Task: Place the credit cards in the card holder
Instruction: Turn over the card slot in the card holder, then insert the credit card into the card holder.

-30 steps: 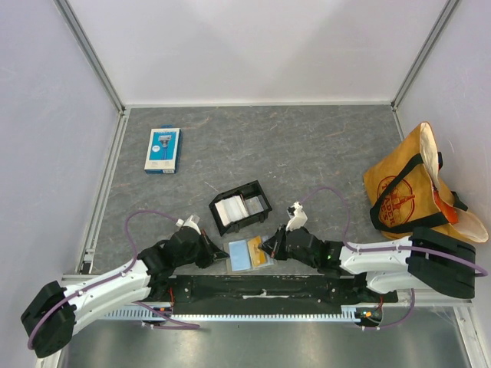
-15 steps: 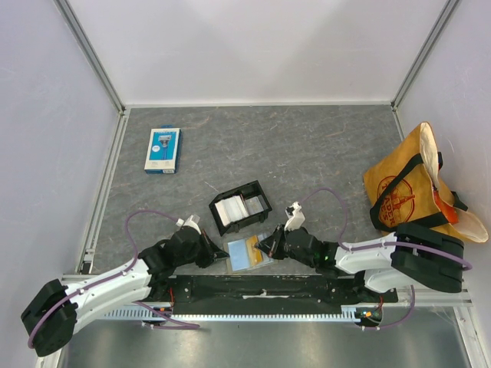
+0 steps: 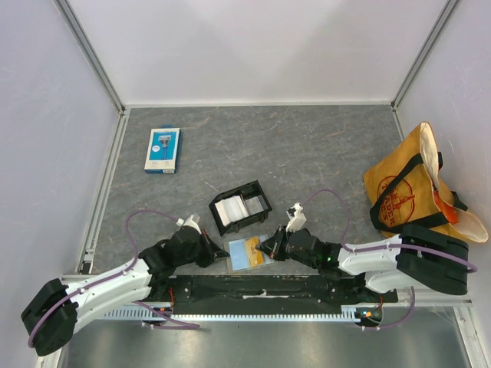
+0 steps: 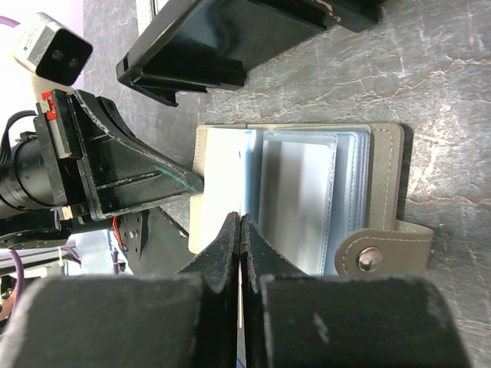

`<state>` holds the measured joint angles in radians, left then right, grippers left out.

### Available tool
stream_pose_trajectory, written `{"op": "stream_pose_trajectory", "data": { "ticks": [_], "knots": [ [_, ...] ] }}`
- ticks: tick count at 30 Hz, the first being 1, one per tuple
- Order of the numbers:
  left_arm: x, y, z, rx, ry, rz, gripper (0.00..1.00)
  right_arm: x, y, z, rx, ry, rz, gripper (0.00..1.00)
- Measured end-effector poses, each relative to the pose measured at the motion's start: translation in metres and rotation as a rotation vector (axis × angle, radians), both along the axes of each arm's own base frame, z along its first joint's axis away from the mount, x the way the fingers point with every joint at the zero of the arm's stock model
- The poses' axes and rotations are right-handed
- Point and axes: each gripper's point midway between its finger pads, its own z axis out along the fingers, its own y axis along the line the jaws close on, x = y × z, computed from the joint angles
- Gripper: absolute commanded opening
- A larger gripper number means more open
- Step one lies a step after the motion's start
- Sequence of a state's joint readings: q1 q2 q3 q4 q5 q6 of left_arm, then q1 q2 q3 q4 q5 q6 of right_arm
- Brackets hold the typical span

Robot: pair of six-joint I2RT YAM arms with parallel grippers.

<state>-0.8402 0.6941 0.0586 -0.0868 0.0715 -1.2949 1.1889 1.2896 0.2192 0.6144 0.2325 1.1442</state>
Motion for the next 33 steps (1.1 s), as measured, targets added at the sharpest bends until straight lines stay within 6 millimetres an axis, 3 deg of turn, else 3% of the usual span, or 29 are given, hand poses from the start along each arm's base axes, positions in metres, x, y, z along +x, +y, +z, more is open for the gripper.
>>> {"op": "stream_pose_trajectory", "data": {
  "ticks": [25, 33],
  "knots": [
    [0.001, 0.0, 0.0, 0.001, -0.001, 0.001, 0.02, 0.003, 0.002, -0.022, -0.039, 0.024, -0.015, 0.0],
    [0.003, -0.002, 0.001, -0.005, -0.008, 0.002, 0.02, 0.018, -0.001, -0.02, -0.038, 0.023, -0.047, 0.0]
  ]
}}
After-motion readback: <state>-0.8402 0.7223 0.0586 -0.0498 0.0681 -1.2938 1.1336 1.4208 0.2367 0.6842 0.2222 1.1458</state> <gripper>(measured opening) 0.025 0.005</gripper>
